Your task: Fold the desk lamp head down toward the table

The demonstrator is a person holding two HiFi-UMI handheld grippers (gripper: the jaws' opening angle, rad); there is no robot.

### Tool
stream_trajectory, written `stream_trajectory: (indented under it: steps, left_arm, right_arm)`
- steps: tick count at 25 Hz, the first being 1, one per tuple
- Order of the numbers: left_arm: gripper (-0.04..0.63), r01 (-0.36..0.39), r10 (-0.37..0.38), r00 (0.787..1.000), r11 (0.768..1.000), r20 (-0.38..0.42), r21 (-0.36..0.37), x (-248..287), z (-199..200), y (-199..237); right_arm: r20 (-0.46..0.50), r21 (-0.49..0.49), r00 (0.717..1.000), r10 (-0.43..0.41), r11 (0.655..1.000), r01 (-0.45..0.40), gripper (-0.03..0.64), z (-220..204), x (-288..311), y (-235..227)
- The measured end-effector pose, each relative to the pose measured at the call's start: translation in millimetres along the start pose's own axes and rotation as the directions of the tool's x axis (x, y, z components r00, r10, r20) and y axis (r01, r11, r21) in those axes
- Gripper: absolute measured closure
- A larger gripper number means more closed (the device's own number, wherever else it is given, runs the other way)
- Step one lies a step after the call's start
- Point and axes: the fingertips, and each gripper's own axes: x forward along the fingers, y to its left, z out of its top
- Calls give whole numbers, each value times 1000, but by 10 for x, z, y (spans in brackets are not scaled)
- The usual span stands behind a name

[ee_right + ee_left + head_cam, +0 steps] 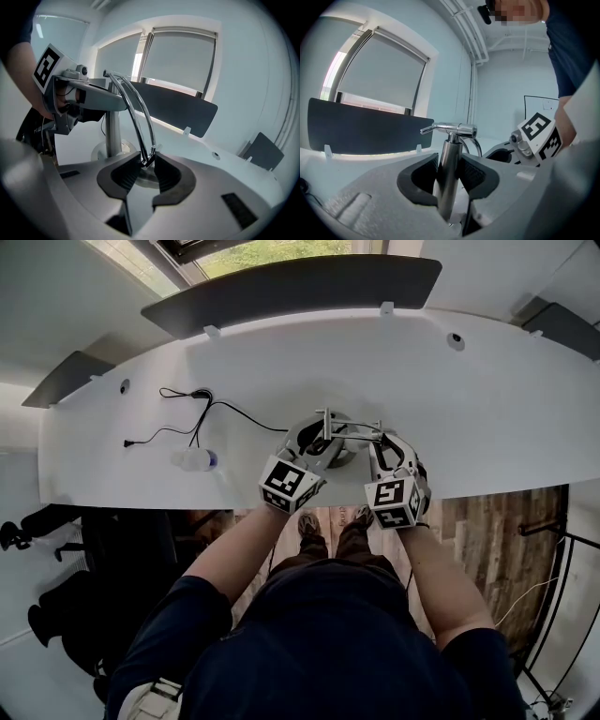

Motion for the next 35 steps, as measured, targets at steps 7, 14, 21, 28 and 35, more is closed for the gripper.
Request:
stream_trajectory:
  steps: [7,14,21,28,35]
  left_arm:
    - [474,-7,7,1000,1000,-12,4,6,-4,-2]
    - [474,-1,9,995,997,-100,79,6,-64,-27]
    - [465,19,-8,993,996,-114,93,-221,-5,-99]
    - [459,36,-26,994,996,-110,85,-587,71,-256]
    - [460,141,-136,989,986,-60,93,-950,416,-622]
  right_arm:
    - [28,46,999,-17,999,16,520,-29,72,59]
    - [15,23,1000,1,1000,-1,504,-38,58,70]
    - [46,-45,997,-56,997,58,477,112,-269,54]
    - [59,-17,996,-69,997,71,477,215,-693,230]
    - [121,41,992,-47,998,42,525,428,-1091,392]
